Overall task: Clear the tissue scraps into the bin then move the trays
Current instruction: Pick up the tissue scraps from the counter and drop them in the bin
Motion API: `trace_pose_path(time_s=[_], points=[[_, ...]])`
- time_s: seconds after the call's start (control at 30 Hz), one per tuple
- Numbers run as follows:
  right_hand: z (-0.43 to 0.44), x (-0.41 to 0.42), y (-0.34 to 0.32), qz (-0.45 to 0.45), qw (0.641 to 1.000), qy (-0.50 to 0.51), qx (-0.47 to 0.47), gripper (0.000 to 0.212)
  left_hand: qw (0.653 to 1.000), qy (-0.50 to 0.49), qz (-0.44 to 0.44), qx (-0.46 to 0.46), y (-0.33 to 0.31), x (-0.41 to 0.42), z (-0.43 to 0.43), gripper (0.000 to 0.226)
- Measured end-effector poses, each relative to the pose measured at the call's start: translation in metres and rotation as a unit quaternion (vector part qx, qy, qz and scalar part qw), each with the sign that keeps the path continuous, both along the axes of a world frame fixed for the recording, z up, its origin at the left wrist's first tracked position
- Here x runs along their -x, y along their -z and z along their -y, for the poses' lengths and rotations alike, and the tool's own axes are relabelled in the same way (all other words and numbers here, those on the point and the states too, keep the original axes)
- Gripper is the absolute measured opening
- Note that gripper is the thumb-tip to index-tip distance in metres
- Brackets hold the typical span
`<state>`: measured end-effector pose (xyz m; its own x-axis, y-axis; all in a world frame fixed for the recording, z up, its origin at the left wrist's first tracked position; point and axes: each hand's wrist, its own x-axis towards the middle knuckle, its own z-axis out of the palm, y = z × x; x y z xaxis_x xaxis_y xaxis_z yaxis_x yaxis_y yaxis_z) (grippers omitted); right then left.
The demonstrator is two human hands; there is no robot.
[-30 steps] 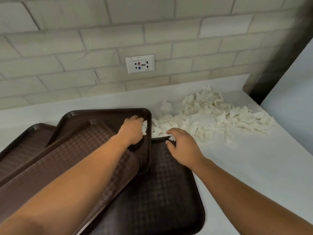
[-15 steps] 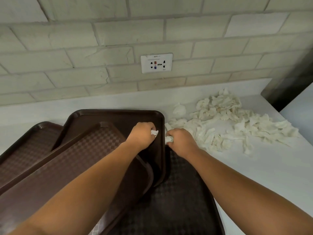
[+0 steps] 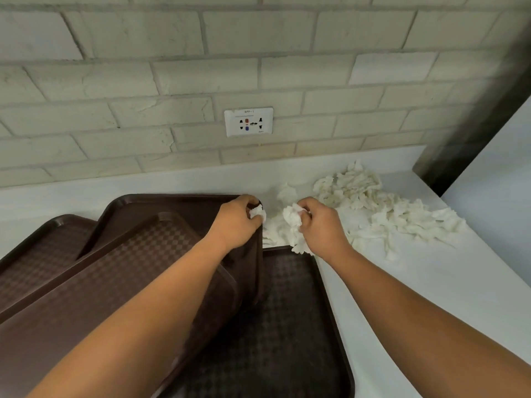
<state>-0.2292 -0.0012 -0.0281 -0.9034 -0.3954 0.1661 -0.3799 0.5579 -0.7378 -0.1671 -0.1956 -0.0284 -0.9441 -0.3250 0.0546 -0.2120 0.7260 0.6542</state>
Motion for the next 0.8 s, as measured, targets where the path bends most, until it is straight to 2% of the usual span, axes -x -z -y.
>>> trace_pose_path(time_s=[0.13, 0.3, 0.43, 0.63, 0.8], points=[[-0.043, -0.006, -0.016, 0.04, 0.997, 0.024, 0.056, 0.024, 0.999, 0.039, -0.022, -0.009, -0.017, -0.002, -0.042, 0.025], [-0.119, -0.022, -0.031, 0.055, 0.996, 0.055, 0.052, 0.032, 0.993, 0.097, -0.03, -0.052, -0.033, -0.008, -0.12, 0.022], [-0.203, -0.051, -0.044, 0.045, 0.993, 0.086, 0.07, 0.017, 0.987, 0.135, -0.031, -0.081, -0.038, -0.013, -0.199, 0.019], [-0.348, -0.106, -0.037, 0.076, 0.979, 0.165, 0.089, 0.012, 0.971, 0.2, -0.002, -0.133, -0.031, -0.043, -0.337, 0.011], [-0.457, -0.156, -0.015, 0.115, 0.953, 0.238, 0.146, 0.024, 0.961, 0.246, 0.017, -0.124, -0.006, -0.077, -0.446, 0.019]])
